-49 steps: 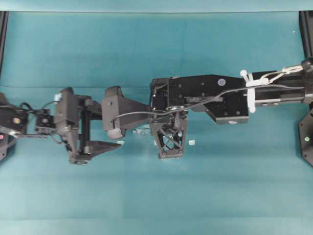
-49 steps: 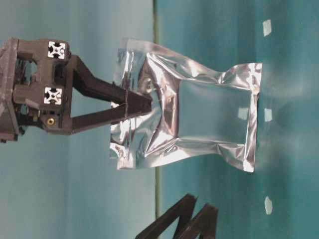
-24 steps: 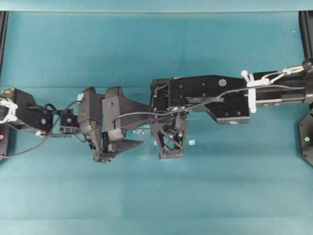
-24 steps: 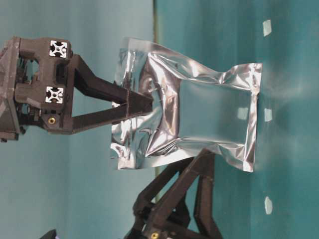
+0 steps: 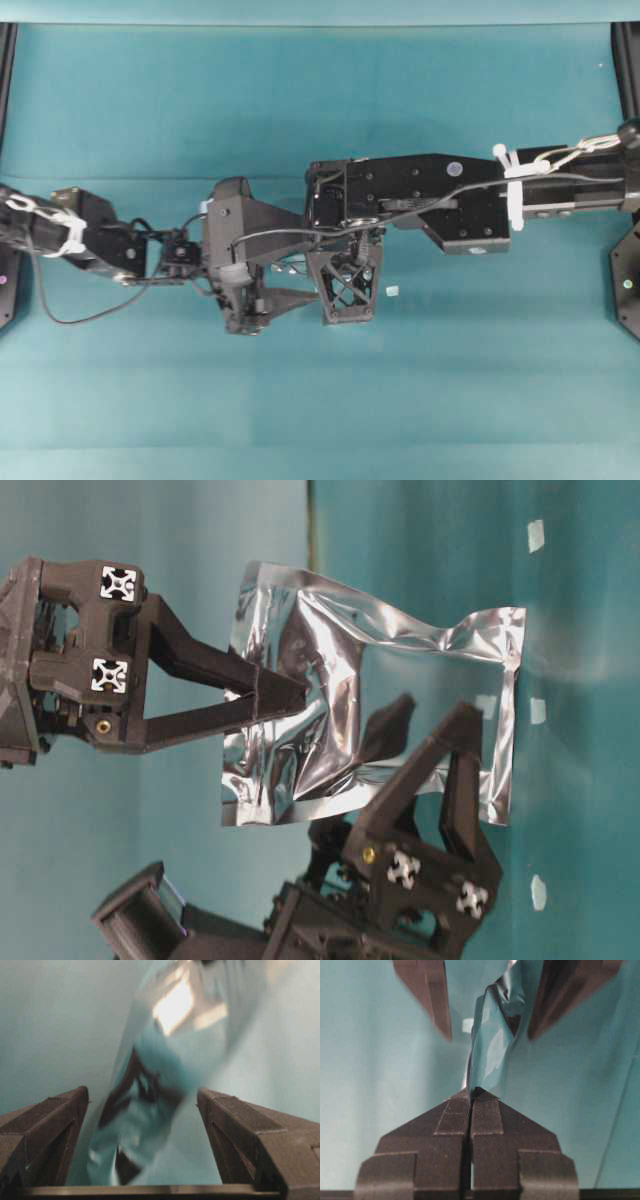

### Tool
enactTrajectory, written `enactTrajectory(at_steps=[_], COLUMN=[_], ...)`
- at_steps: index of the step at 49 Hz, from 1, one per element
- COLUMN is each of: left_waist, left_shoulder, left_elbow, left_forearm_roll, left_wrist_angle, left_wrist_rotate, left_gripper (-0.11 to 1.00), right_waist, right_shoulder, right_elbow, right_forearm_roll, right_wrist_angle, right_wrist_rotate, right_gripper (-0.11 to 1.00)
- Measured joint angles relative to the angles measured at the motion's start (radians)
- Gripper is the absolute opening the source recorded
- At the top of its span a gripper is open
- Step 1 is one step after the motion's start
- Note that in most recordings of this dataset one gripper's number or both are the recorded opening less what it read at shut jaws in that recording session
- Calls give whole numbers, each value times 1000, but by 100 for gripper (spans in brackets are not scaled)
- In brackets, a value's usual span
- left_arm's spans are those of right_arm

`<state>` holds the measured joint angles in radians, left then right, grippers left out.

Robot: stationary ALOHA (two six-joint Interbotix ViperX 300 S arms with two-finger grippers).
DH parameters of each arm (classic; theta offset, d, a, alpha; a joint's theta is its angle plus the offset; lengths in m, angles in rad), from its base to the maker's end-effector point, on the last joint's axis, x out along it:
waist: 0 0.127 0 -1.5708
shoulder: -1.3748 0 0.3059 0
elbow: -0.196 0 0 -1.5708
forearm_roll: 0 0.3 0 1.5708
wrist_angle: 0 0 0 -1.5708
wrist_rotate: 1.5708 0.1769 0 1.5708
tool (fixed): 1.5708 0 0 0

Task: Hand over the silver zip bag and make it stand upright.
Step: 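Close the left gripper on the bag's bottom edge below the right gripper, then open the right gripper and pull it back away from the bag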

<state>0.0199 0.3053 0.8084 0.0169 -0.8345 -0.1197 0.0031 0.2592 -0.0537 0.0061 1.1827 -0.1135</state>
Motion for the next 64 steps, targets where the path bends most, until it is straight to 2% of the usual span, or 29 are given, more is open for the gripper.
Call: enactTrajectory(at_steps=[9,14,20,30,52,64], left_waist=[2,2,2,3,3,0], left_shoulder=[14,15,17,17,15,15], left_elbow=[-28,-28,-28,-23,-17,-25], left_forearm_roll=[0,-2,0,-2,-2,-2], left_wrist_angle=[32,57,63,63,64,78], left_wrist_rotate=[-8,-8,-3,3,0,-2], left_gripper=[91,83,67,28,28,28], right_waist=[0,0,-2,-2,-8,-8], right_shoulder=[0,0,0,0,-2,-5], right_elbow=[0,0,0,0,3,11], right_forearm_roll=[0,2,0,0,0,0], right_wrist_angle=[0,0,-2,-2,-3,-5], right_wrist_rotate=[0,0,0,0,0,0], right_gripper=[-3,-3,-3,-3,-2,3])
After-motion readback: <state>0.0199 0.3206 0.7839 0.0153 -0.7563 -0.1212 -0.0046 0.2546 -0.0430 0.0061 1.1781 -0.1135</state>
